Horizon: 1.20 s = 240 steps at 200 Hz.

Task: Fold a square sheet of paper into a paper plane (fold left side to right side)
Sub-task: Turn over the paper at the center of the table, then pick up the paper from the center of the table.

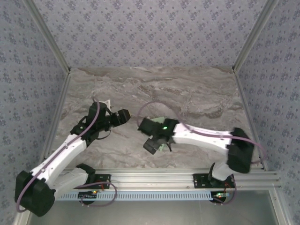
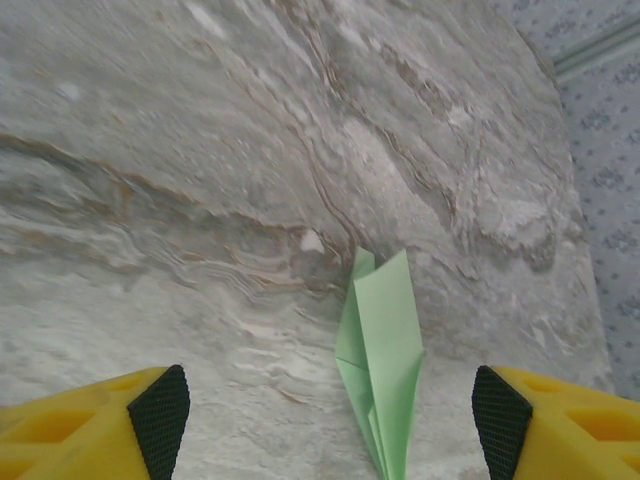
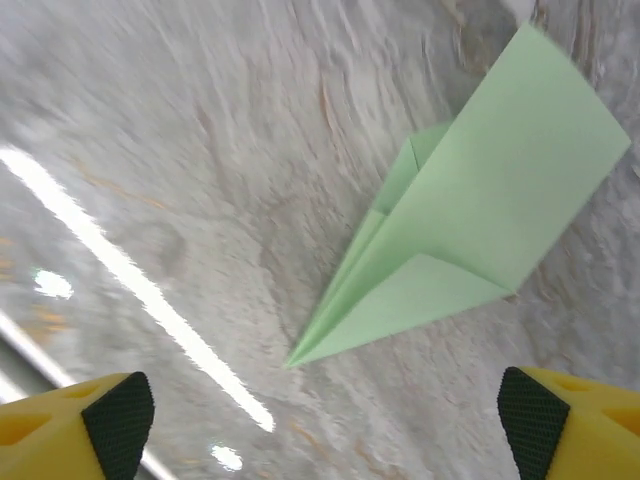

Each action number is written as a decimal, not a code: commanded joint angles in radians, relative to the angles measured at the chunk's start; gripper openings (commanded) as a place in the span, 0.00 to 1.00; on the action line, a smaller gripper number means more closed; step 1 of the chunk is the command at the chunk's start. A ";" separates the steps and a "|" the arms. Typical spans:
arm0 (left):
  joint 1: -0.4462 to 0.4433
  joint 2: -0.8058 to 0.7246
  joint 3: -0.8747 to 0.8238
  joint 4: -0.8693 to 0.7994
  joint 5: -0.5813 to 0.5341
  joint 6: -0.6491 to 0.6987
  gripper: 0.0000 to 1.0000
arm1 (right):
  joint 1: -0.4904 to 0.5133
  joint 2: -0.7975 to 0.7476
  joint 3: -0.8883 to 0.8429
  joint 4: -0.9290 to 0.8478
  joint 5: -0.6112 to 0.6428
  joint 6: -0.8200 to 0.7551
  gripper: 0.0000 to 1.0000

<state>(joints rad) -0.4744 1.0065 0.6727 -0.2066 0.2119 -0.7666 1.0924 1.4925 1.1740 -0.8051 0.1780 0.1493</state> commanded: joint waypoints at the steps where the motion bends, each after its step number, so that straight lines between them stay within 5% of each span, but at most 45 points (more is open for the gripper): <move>1: -0.036 0.081 -0.042 0.207 0.122 -0.072 0.77 | -0.133 -0.136 -0.117 0.152 -0.276 0.026 0.96; 37: -0.156 0.291 -0.007 0.340 0.127 -0.091 0.77 | -0.413 -0.351 -0.303 0.392 -0.519 0.127 1.00; 87: -0.227 0.586 0.110 0.460 0.166 -0.109 0.75 | -0.732 -0.462 -0.519 0.627 -0.773 0.294 1.00; 127: -0.236 0.742 0.182 0.492 0.187 -0.115 0.72 | -0.867 -0.489 -0.616 0.646 -0.862 0.319 1.00; 161: -0.236 0.823 0.234 0.487 0.200 -0.110 0.68 | -0.887 -0.491 -0.635 0.619 -0.876 0.277 1.00; 213: -0.234 0.822 0.207 0.548 0.198 -0.033 0.21 | -0.901 -0.414 -0.645 0.657 -0.909 0.237 0.98; 240: -0.221 0.771 0.143 0.627 0.216 -0.020 0.10 | -0.899 -0.357 -0.642 0.733 -0.959 0.216 0.94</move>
<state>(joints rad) -0.7017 1.8336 0.8722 0.3309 0.4049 -0.8246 0.1974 1.0946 0.5373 -0.1516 -0.7086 0.4034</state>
